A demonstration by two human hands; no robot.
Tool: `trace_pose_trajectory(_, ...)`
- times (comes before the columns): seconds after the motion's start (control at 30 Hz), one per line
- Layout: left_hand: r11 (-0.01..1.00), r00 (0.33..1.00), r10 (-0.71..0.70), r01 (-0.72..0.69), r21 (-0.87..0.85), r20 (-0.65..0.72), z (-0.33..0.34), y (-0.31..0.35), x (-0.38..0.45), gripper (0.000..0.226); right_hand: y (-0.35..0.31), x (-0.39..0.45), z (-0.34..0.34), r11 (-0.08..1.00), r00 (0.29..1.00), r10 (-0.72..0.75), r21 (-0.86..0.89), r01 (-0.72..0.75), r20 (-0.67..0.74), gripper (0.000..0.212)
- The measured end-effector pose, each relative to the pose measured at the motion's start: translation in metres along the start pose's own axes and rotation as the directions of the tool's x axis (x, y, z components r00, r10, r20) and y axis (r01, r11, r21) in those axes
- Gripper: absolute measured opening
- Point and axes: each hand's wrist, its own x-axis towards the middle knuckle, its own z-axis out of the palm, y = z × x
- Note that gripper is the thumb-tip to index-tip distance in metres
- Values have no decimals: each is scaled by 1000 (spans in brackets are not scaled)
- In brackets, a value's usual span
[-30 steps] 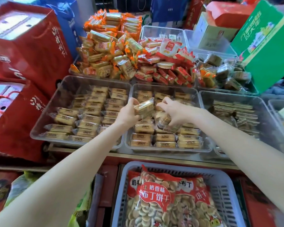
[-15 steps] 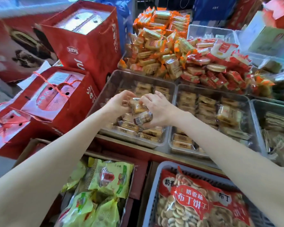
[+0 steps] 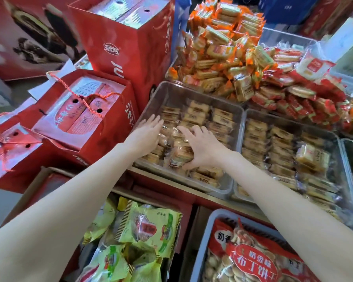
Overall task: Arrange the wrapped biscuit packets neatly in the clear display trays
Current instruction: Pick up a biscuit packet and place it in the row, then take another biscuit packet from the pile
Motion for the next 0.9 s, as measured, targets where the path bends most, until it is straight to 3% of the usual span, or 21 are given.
trace_pose_trajectory(0.1, 993, 988, -30, 13, 114, 148, 6, -8, 6, 54, 13, 12, -20, 962, 982, 146, 250, -112, -120, 113)
trace_pose_trajectory(0.17, 985, 977, -61, 26, 169, 205, 11, -11, 4, 55, 16, 35, -30, 947, 955, 222, 276, -163, -195, 112)
trace_pose_trajectory(0.3, 984, 955, -113, 69, 167, 274, 17, -8, -4, 59, 3, 101, -28, 961, 942, 271, 112, -253, -199, 110)
trace_pose_trajectory(0.47, 991, 942, -78, 38, 129, 326, 18, -9, -1, 68, -20, 147, -9, 948, 940, 234, -155, -278, -249, 95)
trace_pose_trajectory(0.67, 984, 945, -73, 16, 178, 319, 16, -9, -2, 67, -29, 145, -12, 935, 954, 182, -258, -243, -239, 95)
trace_pose_trajectory(0.9, 982, 926, -92, 23, 189, 365, 14, -6, 1, 65, -14, 138, -16, 944, 885, 327, 159, -289, -333, 108)
